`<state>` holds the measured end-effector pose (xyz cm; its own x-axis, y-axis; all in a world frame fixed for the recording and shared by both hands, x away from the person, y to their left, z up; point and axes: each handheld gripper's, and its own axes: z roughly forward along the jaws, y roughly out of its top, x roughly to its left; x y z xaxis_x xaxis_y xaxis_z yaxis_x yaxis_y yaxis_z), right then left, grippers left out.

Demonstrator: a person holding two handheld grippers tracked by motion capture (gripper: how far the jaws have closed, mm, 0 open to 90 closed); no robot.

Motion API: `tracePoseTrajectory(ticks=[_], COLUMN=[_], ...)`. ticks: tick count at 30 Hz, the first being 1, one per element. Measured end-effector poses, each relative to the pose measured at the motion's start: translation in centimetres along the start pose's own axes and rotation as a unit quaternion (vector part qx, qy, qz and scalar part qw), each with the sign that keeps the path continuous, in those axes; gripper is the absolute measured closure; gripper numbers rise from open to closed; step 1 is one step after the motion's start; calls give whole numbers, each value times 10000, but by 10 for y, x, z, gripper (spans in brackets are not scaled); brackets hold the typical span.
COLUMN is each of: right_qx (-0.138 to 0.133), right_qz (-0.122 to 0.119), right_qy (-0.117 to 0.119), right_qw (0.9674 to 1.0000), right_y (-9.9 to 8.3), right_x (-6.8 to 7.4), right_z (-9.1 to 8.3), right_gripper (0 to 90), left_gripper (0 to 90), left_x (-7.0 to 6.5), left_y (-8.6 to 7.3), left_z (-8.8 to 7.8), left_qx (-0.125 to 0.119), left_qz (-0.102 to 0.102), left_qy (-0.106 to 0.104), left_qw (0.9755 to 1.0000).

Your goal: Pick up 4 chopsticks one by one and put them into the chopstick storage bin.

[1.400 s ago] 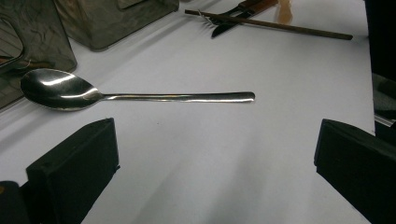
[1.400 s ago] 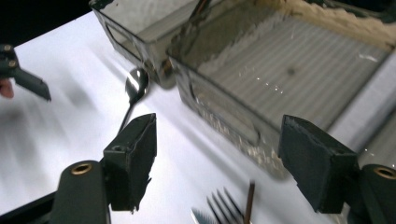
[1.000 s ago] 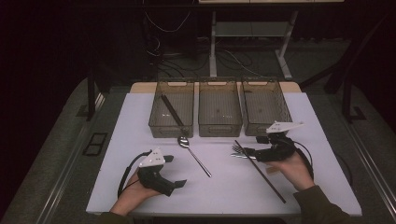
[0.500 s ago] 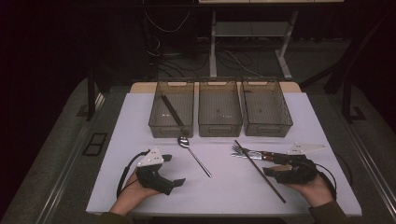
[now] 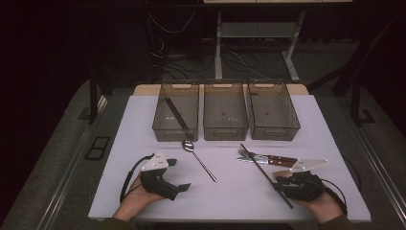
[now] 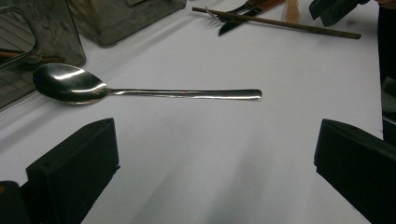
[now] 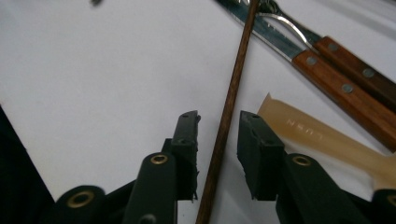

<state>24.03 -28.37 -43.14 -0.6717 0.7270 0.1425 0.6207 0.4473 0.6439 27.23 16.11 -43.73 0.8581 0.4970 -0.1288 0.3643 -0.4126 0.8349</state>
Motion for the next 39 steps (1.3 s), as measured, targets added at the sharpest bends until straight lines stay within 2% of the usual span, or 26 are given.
tracePoseTrajectory(ticks=[9,12,26,39], right_qx=[282,366,301,189], right_qz=[-39,-67,308,241], right_qy=[-90,-193,-237,-200], right_qw=[9996,9991,9988,9993], right_y=[-1,-1,-1,2], right_x=[1,3,1,2], right_z=[9,11,11,4], right_gripper=[781,806,840,848], left_gripper=[0,0,0,0], left_x=[-1,-1,-2,-1], left_y=[-1,-1,-1,-1], left_z=[-2,0,1,0], left_qx=[-2,17,56,55], left_qz=[-1,7,20,34], left_qy=[19,35,37,48], left_qw=[10000,10000,10000,10000])
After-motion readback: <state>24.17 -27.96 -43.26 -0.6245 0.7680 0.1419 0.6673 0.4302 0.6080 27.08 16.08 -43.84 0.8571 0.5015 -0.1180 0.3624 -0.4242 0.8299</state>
